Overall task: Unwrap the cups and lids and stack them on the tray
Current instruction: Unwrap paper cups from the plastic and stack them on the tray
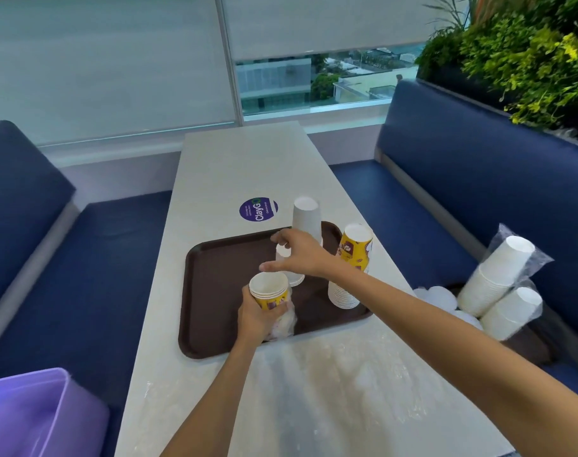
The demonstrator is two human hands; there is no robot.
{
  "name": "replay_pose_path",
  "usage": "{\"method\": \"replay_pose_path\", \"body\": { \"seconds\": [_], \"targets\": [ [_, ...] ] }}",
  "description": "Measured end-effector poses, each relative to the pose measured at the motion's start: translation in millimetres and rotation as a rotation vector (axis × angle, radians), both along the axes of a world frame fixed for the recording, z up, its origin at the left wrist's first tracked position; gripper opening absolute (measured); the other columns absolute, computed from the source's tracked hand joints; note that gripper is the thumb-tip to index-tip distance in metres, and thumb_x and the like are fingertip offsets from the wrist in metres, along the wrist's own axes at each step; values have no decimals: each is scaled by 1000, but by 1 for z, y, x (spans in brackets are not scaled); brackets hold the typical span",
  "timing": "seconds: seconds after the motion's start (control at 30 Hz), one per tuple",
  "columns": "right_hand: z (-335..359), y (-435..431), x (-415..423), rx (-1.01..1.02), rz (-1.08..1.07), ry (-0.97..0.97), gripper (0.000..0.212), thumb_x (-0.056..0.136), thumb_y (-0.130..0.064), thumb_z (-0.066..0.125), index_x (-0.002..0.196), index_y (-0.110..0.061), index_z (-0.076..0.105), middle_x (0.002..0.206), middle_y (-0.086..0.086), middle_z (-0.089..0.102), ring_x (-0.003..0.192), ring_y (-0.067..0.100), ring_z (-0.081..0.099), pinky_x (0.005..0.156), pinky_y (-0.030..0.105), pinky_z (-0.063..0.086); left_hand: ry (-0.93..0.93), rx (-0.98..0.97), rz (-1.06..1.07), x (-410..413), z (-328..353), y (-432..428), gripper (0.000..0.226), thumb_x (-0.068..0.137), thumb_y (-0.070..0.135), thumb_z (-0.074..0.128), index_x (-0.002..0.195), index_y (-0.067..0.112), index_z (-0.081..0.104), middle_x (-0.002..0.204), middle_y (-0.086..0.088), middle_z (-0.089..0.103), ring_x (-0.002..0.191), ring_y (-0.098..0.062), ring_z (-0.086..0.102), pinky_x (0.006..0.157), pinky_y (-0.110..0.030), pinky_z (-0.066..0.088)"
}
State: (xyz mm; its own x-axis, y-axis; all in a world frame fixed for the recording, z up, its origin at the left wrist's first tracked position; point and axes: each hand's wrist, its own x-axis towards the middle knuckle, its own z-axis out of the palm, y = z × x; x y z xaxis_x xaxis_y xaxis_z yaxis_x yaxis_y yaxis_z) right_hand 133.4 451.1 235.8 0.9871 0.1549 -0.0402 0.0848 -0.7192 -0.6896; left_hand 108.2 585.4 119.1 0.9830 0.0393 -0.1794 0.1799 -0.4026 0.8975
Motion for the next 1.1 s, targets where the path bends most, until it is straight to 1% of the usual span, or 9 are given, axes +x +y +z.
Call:
{"method": "replay_pose_path", "body": {
  "seconds": [0.1, 0.2, 0.37, 0.5, 0.67, 0.8, 0.87, 0.97, 1.1],
  "targets": [
    [-21, 8, 6, -107, 76, 151, 79, 76, -45, 75, 138, -8, 43, 139, 9, 49, 124, 23, 49, 98, 32, 43, 2, -1, 2, 1, -1, -1, 79, 67, 24, 86, 130, 12, 39, 122, -5, 60, 99, -15, 58, 78, -22, 45],
    [-34, 14, 12, -204, 120, 242, 82, 76, -46, 76, 139, -7, 42, 138, 9, 49, 125, 25, 48, 97, 32, 43, 14, 18, -1, 2, -3, -2, 78, 67, 26, 85, 129, 13, 38, 121, -6, 60, 105, -21, 61, 80, -22, 47],
    [-39, 21, 21, -287, 136, 271, 66, 74, -47, 76, 122, -6, 58, 116, 9, 62, 107, 22, 60, 85, 30, 51, 36, 22, 3, 1, -3, -1, 81, 69, 27, 84, 133, 14, 36, 126, -7, 59, 112, -24, 59, 91, -32, 49],
    [-37, 23, 26, -335, 153, 271, 65, 71, -52, 76, 116, -7, 64, 110, 9, 66, 100, 21, 63, 84, 29, 54, 34, 25, 7, 0, -2, 0, 81, 68, 27, 85, 131, 14, 37, 124, -7, 60, 110, -23, 60, 90, -32, 50],
    [-35, 23, 31, -344, 153, 295, 60, 72, -51, 75, 110, -5, 67, 105, 8, 68, 96, 21, 64, 71, 27, 50, 32, 37, 8, -2, -3, -2, 84, 68, 29, 85, 135, 13, 37, 128, -8, 58, 115, -25, 57, 98, -39, 48],
    [-26, 24, 35, -337, 166, 277, 53, 76, -49, 72, 105, -5, 67, 94, 6, 64, 89, 20, 61, 61, 20, 43, 24, 40, 4, -2, -3, 0, 81, 69, 26, 84, 133, 13, 38, 126, -7, 58, 112, -23, 58, 94, -32, 48],
    [-19, 24, 36, -344, 181, 251, 55, 77, -48, 72, 113, -7, 62, 103, 6, 63, 95, 21, 59, 69, 25, 47, 22, 44, -3, -2, -2, 0, 80, 69, 26, 84, 133, 13, 38, 123, -4, 58, 108, -19, 57, 87, -23, 45],
    [-5, 20, 36, -306, 194, 221, 69, 78, -46, 71, 133, -12, 46, 130, 5, 54, 116, 23, 52, 89, 32, 47, 15, 42, -8, -1, 0, 1, 82, 68, 26, 85, 134, 14, 37, 121, -1, 57, 105, -14, 55, 84, -19, 41],
    [15, 9, 31, -324, 197, 223, 66, 81, -44, 69, 134, -13, 43, 131, 7, 52, 113, 22, 52, 87, 31, 48, 14, 36, 4, 0, 1, 3, 81, 67, 27, 85, 132, 15, 39, 119, 1, 58, 106, -16, 56, 83, -20, 42]
  ]
}}
